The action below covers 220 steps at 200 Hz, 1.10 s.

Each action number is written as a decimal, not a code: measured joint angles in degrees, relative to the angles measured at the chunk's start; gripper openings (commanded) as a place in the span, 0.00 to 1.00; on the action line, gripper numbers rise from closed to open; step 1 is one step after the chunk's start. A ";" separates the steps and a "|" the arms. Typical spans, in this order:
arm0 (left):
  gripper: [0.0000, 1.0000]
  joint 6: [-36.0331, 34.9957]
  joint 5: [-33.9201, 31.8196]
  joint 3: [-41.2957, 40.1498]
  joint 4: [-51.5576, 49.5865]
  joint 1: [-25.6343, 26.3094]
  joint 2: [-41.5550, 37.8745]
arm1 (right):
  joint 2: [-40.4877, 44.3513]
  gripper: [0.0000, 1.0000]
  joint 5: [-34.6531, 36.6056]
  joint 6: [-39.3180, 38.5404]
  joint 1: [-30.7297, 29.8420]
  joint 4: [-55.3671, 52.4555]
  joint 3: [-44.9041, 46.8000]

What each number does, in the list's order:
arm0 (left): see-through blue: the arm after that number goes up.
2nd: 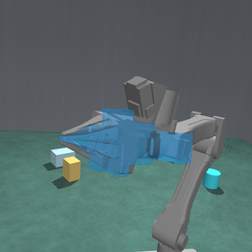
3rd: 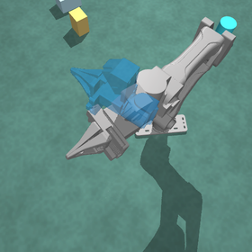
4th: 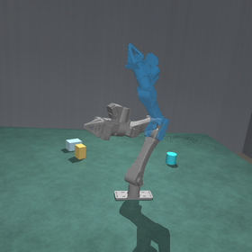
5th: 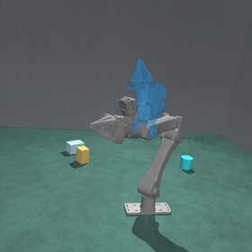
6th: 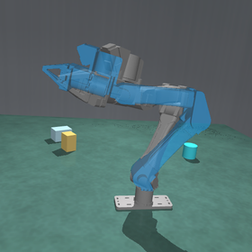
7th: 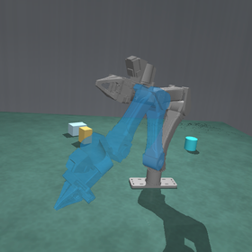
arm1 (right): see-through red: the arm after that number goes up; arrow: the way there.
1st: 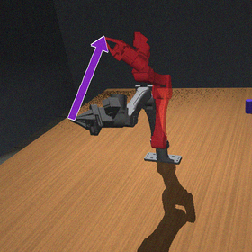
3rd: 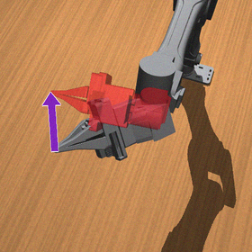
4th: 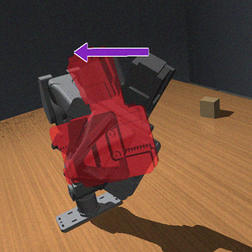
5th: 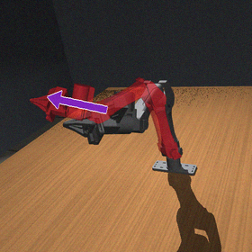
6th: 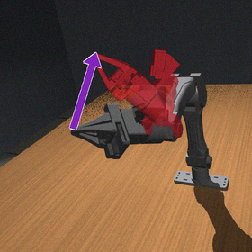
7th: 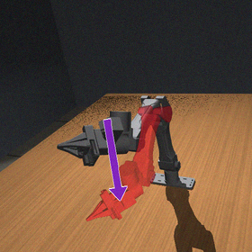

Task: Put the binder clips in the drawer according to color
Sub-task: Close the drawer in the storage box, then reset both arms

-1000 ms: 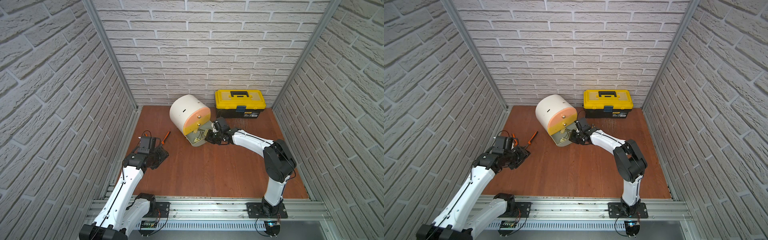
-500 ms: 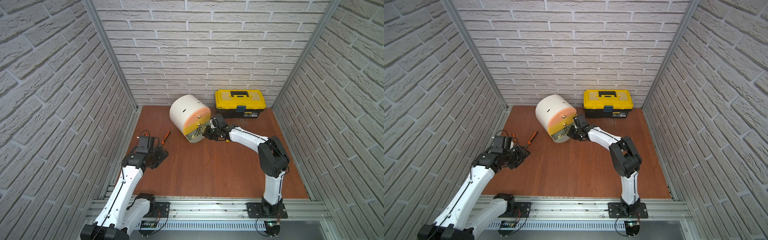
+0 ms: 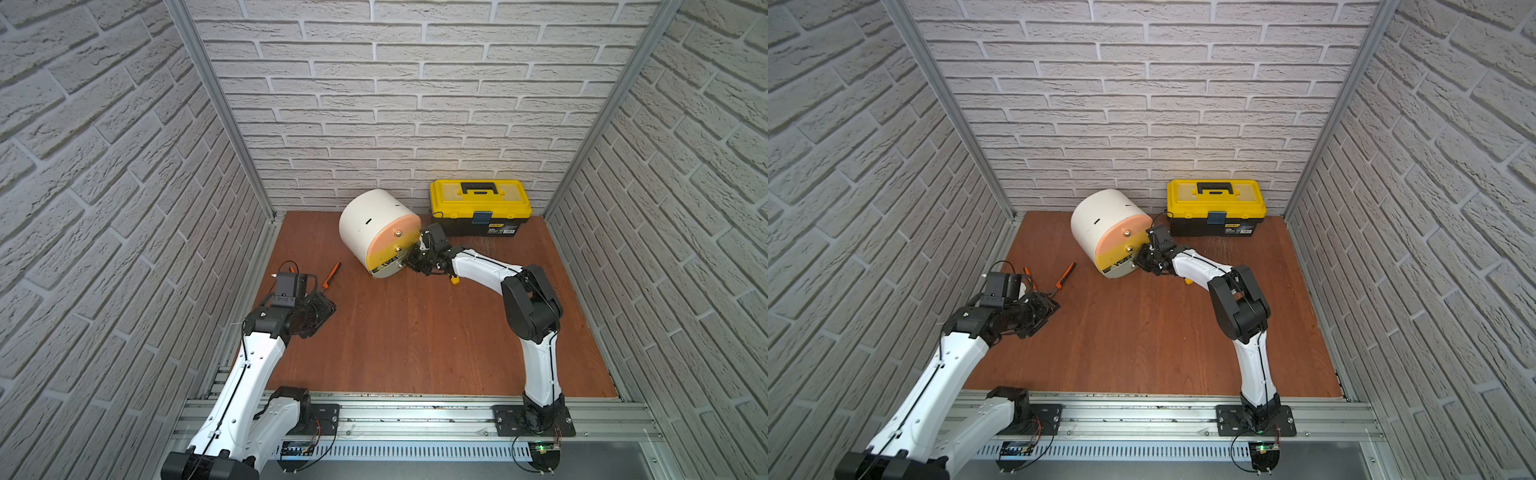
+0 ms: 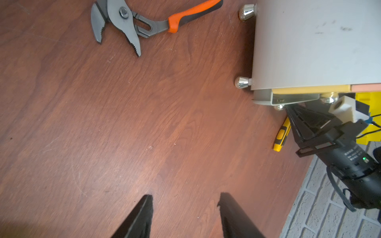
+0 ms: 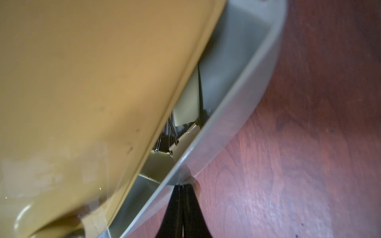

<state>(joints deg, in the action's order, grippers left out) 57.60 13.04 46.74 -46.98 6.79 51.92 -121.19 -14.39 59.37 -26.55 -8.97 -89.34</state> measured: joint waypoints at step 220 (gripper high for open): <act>0.98 -38.18 -29.33 21.33 3.10 -0.33 0.87 | 57.94 0.95 40.70 -37.11 0.83 -11.65 22.69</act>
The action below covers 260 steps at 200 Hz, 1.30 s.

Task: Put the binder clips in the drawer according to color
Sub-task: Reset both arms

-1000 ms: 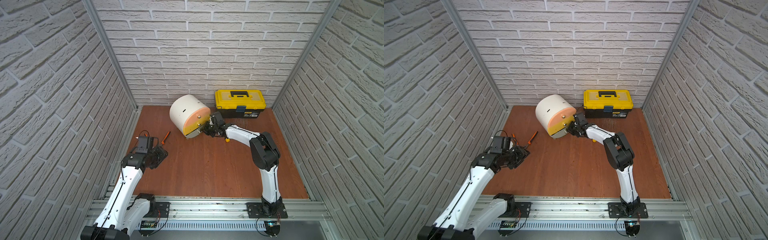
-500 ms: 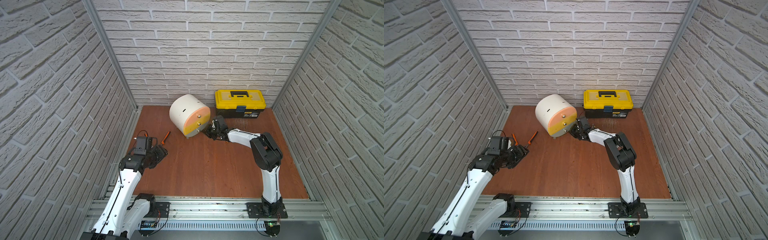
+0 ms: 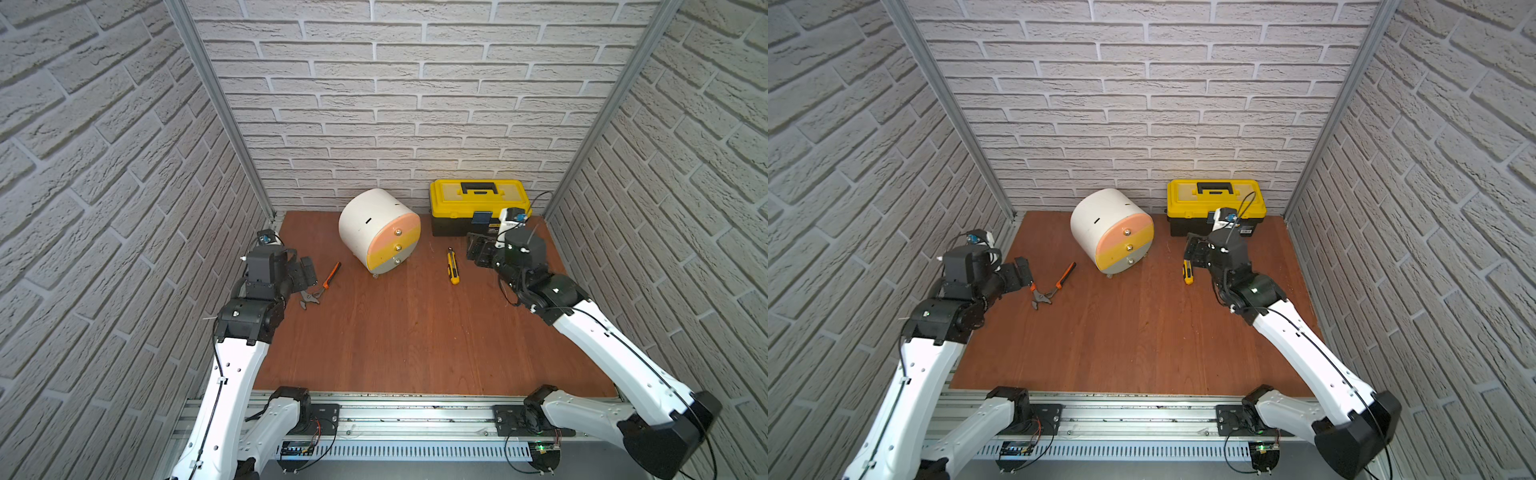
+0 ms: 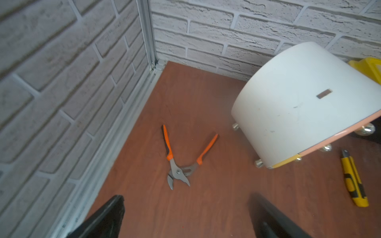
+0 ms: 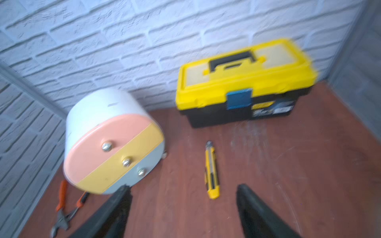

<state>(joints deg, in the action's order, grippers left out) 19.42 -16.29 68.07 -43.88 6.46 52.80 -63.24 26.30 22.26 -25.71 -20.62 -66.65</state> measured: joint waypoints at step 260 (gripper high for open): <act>0.98 -13.40 0.98 -40.76 74.90 -9.88 33.44 | -21.20 1.00 2.54 -22.53 18.03 67.04 46.34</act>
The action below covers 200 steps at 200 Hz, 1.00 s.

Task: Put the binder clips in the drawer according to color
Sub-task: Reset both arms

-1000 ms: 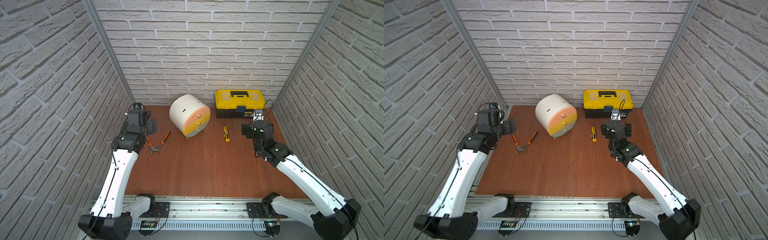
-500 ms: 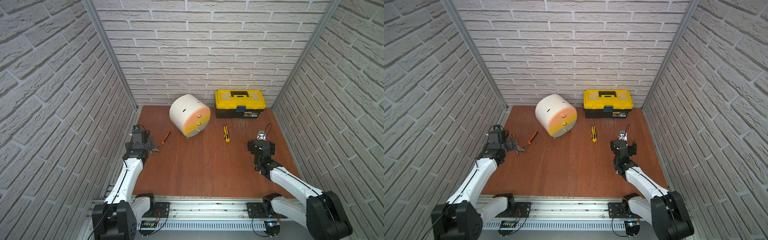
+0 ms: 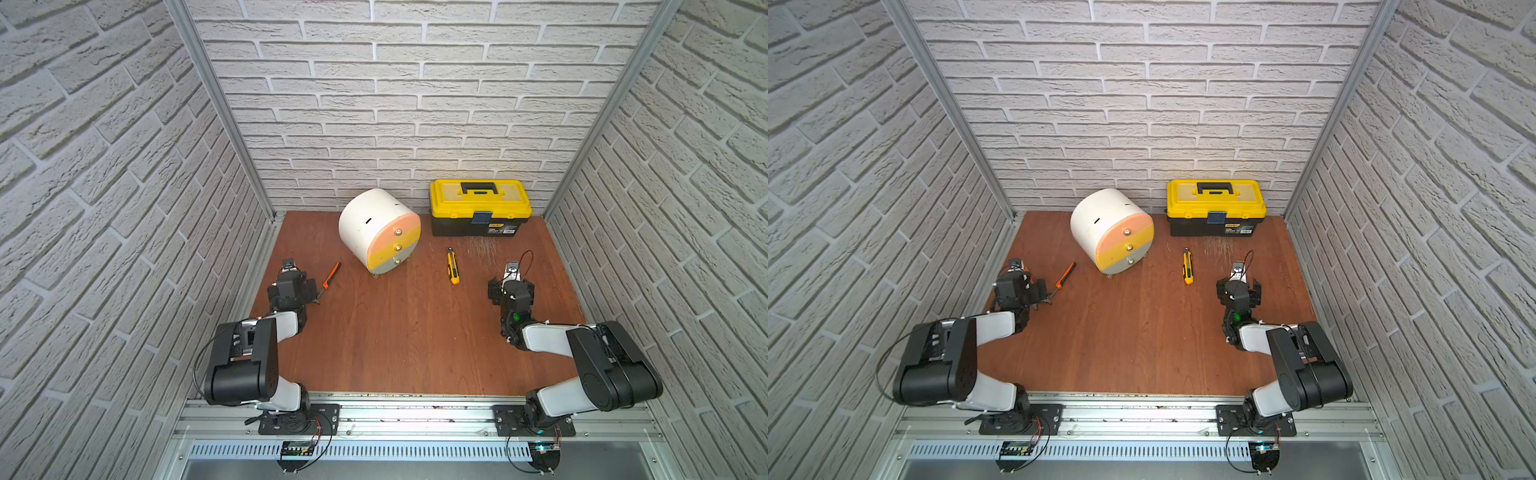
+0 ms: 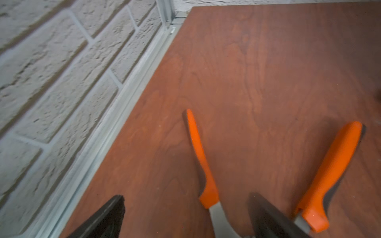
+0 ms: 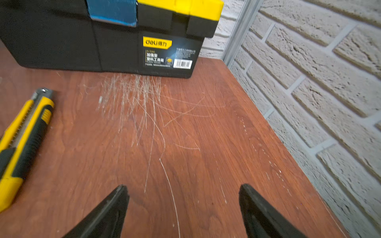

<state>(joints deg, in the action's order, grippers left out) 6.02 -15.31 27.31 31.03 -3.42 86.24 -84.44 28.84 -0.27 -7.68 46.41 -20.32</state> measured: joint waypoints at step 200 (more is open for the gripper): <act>0.99 -3.43 3.45 -5.42 17.18 0.85 2.75 | -3.67 0.99 -10.73 1.14 5.38 2.27 -1.27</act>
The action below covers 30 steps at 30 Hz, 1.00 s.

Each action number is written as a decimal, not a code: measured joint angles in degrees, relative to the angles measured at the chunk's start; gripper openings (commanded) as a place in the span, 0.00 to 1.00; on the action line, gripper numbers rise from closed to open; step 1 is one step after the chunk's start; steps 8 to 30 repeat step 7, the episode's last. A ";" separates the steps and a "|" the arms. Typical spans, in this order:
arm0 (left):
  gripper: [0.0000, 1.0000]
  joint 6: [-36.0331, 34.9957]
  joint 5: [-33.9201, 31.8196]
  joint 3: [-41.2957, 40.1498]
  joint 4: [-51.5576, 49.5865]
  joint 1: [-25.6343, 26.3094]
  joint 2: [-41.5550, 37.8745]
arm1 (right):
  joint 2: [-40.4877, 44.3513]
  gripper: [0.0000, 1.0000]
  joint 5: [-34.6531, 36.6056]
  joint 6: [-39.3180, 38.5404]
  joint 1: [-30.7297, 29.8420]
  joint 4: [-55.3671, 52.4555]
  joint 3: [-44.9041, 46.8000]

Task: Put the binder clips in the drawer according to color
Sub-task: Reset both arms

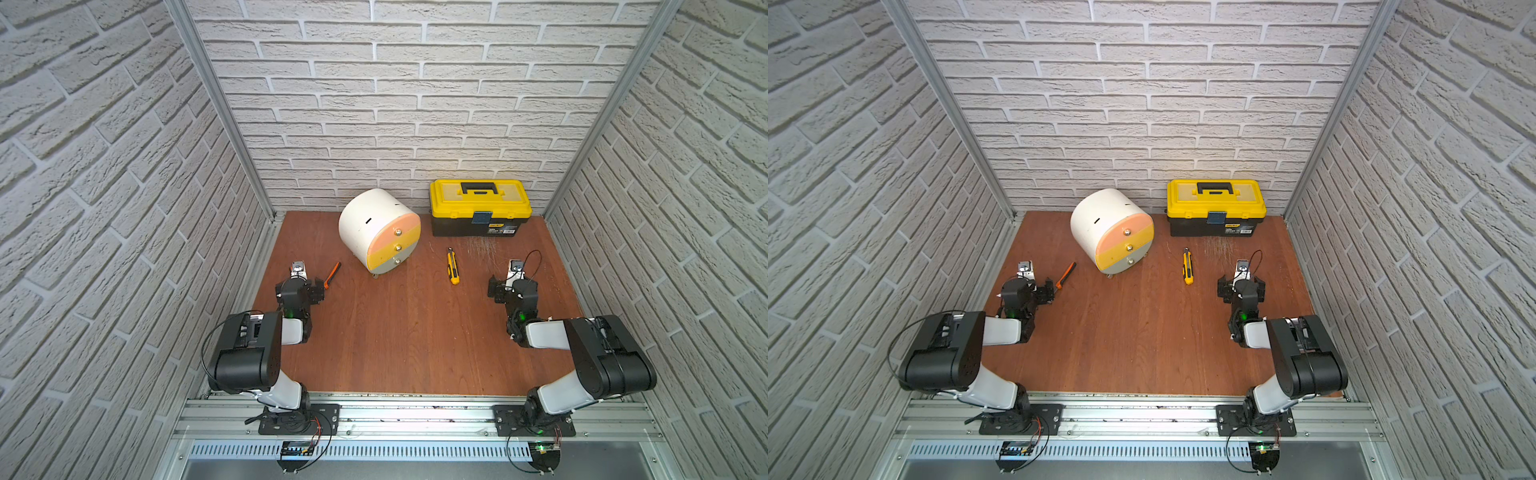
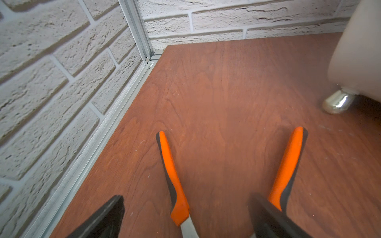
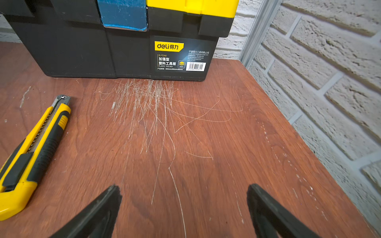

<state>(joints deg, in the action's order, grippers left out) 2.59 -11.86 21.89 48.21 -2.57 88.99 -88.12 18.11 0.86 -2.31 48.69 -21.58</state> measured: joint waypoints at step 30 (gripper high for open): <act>0.98 0.00 0.00 0.00 0.00 0.00 0.00 | 0.00 0.99 -1.79 -0.02 0.28 -1.42 -0.22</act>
